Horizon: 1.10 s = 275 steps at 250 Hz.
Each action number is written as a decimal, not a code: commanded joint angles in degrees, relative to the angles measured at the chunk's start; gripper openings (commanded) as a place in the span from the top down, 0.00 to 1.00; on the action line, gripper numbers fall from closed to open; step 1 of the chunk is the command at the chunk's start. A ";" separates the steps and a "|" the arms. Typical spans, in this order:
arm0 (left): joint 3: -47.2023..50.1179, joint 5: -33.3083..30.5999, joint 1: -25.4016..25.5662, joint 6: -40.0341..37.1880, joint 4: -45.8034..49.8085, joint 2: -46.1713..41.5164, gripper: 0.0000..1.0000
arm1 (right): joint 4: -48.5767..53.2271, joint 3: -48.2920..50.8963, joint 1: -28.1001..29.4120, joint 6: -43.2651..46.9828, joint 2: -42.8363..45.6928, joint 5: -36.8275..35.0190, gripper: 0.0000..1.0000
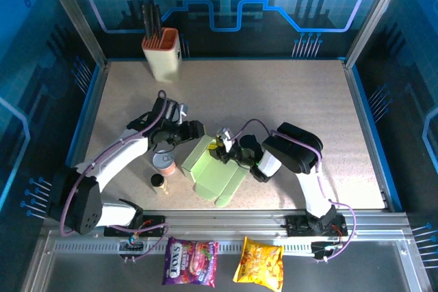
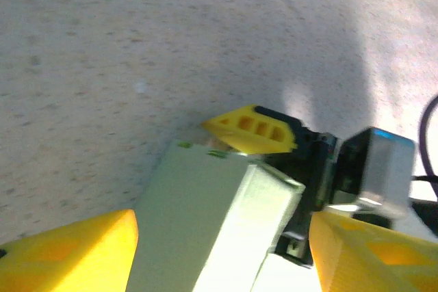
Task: Fold the paper box
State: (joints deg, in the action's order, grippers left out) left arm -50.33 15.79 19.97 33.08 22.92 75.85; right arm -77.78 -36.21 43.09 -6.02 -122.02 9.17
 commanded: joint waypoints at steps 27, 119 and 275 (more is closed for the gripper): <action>3.48 2.58 -4.33 -0.54 1.51 1.41 0.37 | 0.17 -1.25 0.77 0.22 -1.56 -1.50 0.69; 1.66 10.01 -3.96 -1.66 -2.31 12.49 0.51 | -0.01 -1.60 1.12 0.32 -2.35 -3.34 0.75; 0.36 12.00 0.11 -2.04 -3.23 19.60 0.52 | 4.17 -1.21 4.54 2.40 0.28 -19.55 1.00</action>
State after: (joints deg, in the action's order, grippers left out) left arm -49.80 24.03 16.78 32.62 17.63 93.86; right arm -77.28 -36.82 46.52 -4.23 -122.83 -5.17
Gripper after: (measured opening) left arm 0.479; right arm 0.090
